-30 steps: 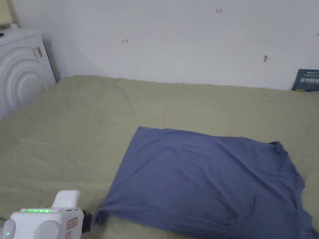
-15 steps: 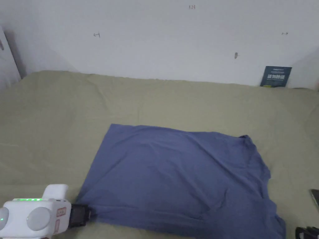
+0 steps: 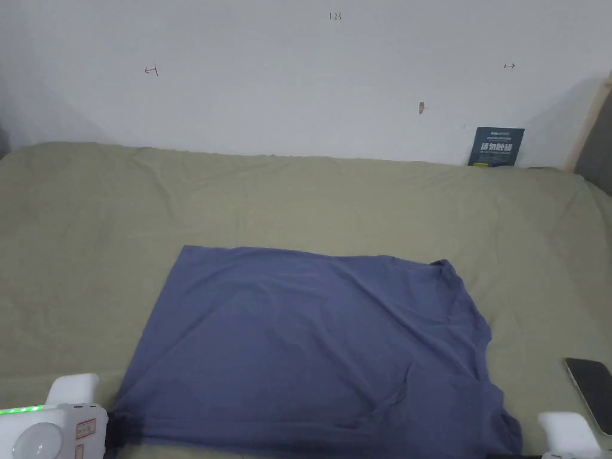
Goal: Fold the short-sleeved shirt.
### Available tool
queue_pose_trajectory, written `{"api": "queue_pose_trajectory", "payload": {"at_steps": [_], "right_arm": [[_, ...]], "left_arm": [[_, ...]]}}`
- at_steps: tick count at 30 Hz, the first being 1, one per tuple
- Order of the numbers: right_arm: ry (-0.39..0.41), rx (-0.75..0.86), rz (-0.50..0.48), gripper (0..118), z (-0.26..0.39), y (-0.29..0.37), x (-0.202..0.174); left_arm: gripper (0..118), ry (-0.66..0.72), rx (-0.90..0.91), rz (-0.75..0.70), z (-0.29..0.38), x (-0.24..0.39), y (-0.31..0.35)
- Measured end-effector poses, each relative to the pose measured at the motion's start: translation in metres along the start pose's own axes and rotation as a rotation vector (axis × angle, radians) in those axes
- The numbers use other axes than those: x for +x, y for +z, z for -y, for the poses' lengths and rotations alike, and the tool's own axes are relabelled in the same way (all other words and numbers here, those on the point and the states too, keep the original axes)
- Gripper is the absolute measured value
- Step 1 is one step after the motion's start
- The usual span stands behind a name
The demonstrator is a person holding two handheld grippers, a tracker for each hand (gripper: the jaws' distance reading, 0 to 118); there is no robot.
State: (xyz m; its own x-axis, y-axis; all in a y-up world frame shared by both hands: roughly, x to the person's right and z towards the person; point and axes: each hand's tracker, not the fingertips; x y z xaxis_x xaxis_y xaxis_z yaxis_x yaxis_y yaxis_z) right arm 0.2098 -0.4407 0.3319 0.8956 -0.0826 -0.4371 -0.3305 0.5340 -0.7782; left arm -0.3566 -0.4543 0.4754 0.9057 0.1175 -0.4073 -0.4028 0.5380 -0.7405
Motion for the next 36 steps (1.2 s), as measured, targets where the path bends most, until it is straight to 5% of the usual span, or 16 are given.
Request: {"api": "queue_pose_trajectory", "payload": {"at_steps": [2,3,5,7,21,36], "right_arm": [[0.013,-0.017,-0.005,71,0.006,-0.009,-0.006],[0.032,-0.029,0.027,35,0.01,-0.012,-0.009],[0.031,-0.036,0.042,4,0.014,-0.015,-0.009],[-0.046,-0.02,-0.014,4,0.016,-0.007,-0.004],[-0.048,0.172,-0.035,3,-0.062,0.054,-0.002],[-0.046,0.08,0.04,3,-0.197,-0.047,0.024]], "left_arm": [[5,0.001,0.0,-0.004,0.0,0.0,-0.001],[5,0.0,0.001,-0.004,0.0,0.0,-0.001],[5,-0.001,0.004,-0.008,0.0,0.0,-0.001],[5,0.009,0.003,-0.002,0.001,-0.001,0.001],[5,0.008,0.083,0.032,-0.056,0.004,0.023],[5,-0.024,0.051,0.017,-0.174,0.037,-0.058]]}}
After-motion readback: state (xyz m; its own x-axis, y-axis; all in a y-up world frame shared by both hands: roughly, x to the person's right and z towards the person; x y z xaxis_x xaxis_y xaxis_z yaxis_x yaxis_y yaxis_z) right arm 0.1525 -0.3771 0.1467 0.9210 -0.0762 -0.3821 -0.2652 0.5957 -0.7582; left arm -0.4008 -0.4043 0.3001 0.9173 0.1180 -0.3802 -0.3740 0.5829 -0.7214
